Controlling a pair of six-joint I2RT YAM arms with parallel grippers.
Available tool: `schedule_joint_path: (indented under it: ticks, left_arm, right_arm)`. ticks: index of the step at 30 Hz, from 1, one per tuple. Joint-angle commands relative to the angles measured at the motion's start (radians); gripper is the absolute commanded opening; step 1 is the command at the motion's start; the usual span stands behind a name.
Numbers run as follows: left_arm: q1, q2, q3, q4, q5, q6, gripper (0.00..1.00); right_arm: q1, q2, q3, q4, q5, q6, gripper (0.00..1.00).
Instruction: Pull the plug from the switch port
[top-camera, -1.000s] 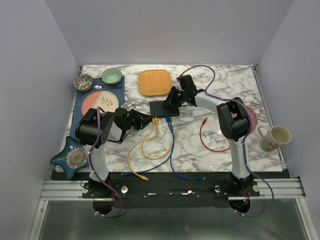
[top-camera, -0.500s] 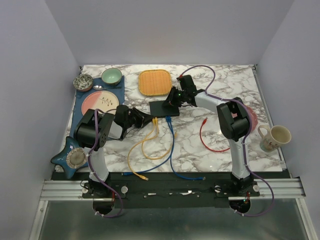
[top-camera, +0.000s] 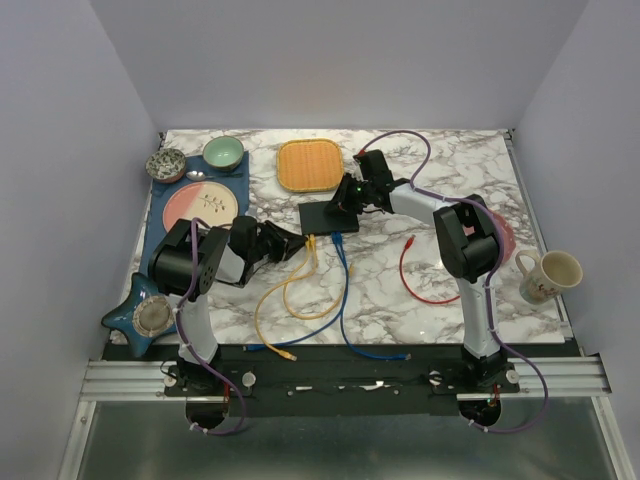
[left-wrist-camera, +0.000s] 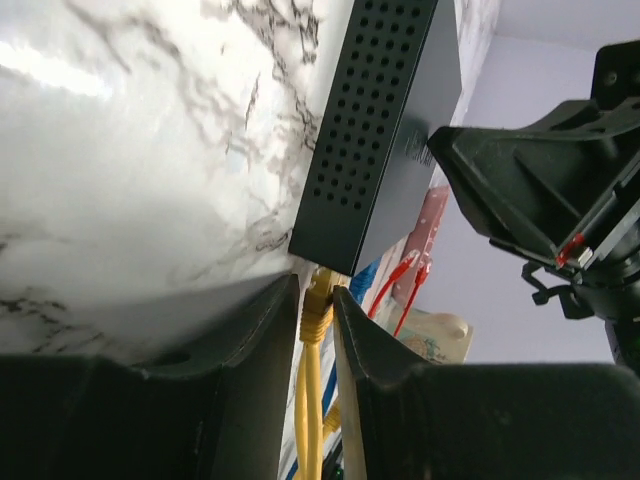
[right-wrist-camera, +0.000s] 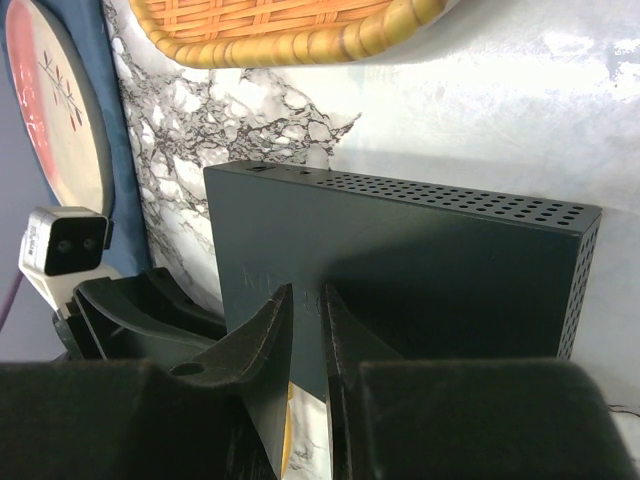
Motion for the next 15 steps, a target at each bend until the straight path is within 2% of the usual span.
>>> schedule_joint_path:
  ticks: [1,15]
  left_arm:
    - [-0.013,0.024,-0.037,-0.045,0.001,0.014,0.38]
    - [-0.013,0.069,0.017,-0.006,-0.008,-0.072,0.38]
  right_arm:
    - [0.003,0.024,-0.030,-0.072,0.027,-0.015,0.26]
    - [0.003,0.021,-0.040,-0.069,0.027,-0.013,0.26]
